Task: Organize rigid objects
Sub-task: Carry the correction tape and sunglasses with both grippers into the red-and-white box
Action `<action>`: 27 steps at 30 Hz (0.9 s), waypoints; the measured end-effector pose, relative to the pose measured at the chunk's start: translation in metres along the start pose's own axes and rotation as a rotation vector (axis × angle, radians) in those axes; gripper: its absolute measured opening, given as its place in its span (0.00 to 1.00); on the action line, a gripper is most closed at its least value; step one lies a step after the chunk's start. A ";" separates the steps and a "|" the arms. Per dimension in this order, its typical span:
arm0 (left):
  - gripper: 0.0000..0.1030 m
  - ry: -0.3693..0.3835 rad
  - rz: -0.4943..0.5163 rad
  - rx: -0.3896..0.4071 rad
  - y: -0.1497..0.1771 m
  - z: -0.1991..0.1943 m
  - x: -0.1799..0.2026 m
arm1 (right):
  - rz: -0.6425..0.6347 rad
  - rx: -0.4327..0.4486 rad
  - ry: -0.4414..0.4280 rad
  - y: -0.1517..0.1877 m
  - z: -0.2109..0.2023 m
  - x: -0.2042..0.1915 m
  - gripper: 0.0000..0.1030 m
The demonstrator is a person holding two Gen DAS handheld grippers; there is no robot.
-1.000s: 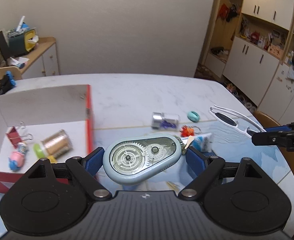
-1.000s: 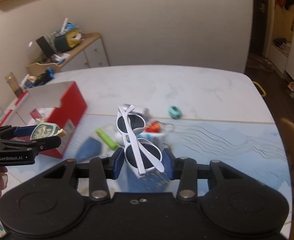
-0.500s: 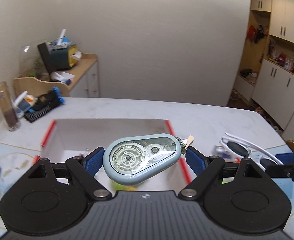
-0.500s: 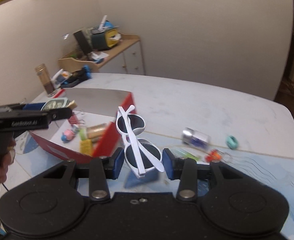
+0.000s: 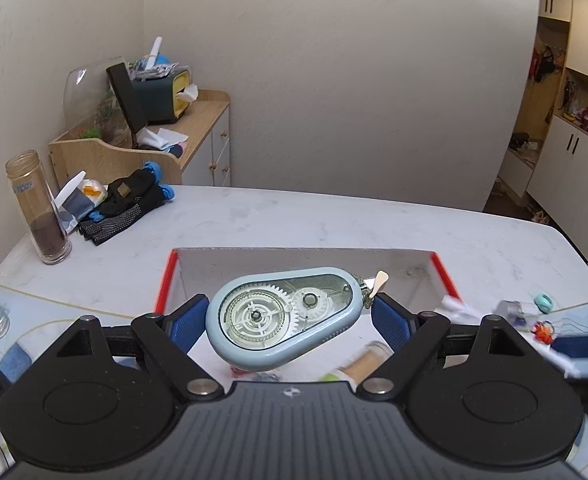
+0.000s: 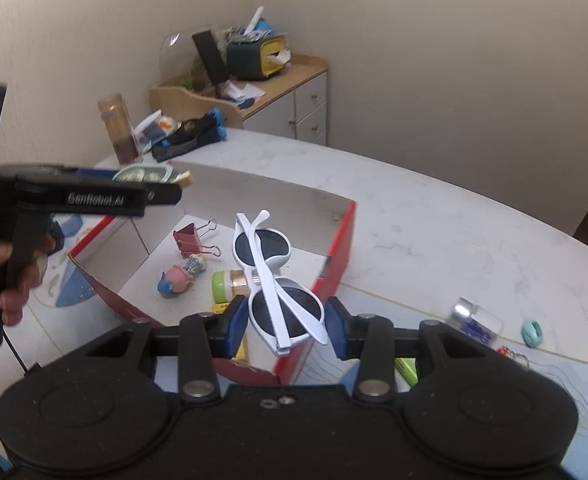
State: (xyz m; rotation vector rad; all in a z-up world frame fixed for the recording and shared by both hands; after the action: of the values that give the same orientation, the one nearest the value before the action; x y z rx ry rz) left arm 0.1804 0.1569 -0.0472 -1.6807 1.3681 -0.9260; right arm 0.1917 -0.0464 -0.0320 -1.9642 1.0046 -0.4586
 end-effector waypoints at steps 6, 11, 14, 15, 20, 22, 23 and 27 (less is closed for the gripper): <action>0.86 0.022 0.020 -0.013 -0.009 0.024 -0.009 | -0.074 -0.059 -0.058 0.002 0.030 -0.032 0.40; 0.86 0.065 0.052 -0.053 -0.009 0.051 -0.005 | -0.112 -0.091 -0.088 0.002 0.051 -0.051 0.40; 0.86 0.091 0.080 -0.088 -0.002 0.067 0.002 | -0.137 -0.112 -0.108 0.005 0.065 -0.061 0.40; 0.86 0.099 0.090 -0.098 0.001 0.073 0.005 | -0.143 -0.121 -0.118 0.007 0.069 -0.064 0.40; 0.86 0.130 0.110 -0.152 0.013 0.095 0.011 | -0.154 -0.153 -0.138 0.013 0.086 -0.071 0.40; 0.86 0.133 0.119 -0.174 0.018 0.103 0.012 | -0.154 -0.164 -0.149 0.016 0.091 -0.073 0.40; 0.86 0.133 0.127 -0.185 0.020 0.108 0.013 | -0.155 -0.169 -0.154 0.017 0.094 -0.073 0.40; 0.86 0.143 0.166 -0.227 0.029 0.121 0.018 | -0.162 -0.195 -0.163 0.023 0.103 -0.075 0.40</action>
State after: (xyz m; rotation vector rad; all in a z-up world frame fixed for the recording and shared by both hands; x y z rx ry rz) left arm 0.2785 0.1491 -0.1262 -1.6602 1.7363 -0.8338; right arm 0.2006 0.0609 -0.1044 -2.2294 0.8163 -0.2905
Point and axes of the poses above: each gripper's, at about its wrist camera, not at the fingertips, and z roughly the way its jaws point, x to its right, y to its underside, the point moved 6 cm from there along z, roughly the way its jaws point, and after that the axes turned 12 degrees about x, right-handed, at the moved point
